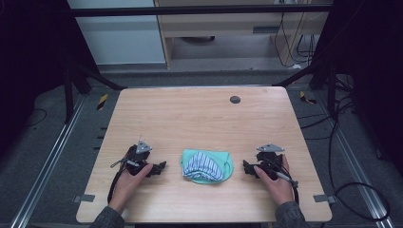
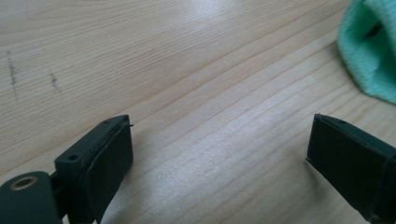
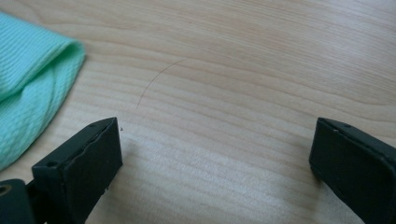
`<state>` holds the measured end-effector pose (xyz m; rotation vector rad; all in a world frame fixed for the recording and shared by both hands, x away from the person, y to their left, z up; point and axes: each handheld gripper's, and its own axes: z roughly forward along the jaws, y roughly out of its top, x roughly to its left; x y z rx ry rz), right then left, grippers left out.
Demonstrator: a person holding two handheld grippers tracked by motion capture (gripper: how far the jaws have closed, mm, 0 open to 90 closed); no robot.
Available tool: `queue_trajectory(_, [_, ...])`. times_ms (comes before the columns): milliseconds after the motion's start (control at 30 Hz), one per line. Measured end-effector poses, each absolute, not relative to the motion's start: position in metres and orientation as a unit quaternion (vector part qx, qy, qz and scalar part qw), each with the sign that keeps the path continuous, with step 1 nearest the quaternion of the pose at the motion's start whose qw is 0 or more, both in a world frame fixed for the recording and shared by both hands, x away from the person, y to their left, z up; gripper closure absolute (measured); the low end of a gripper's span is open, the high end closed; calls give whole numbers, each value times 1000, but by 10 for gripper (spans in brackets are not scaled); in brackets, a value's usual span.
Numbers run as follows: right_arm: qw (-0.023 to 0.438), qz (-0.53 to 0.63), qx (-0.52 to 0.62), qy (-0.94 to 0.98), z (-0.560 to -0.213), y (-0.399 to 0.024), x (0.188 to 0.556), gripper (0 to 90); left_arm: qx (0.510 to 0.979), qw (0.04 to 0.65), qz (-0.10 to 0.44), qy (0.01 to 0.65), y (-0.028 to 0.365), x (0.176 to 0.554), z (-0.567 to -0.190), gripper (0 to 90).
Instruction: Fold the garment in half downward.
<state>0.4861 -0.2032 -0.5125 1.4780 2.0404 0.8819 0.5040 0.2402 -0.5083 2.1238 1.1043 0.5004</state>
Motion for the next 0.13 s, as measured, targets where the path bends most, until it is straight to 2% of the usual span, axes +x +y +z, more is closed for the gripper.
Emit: queue_trajectory(133, [238,316,551,735,-513,-199,486,7,815,339,193,428,240,504,-508,21])
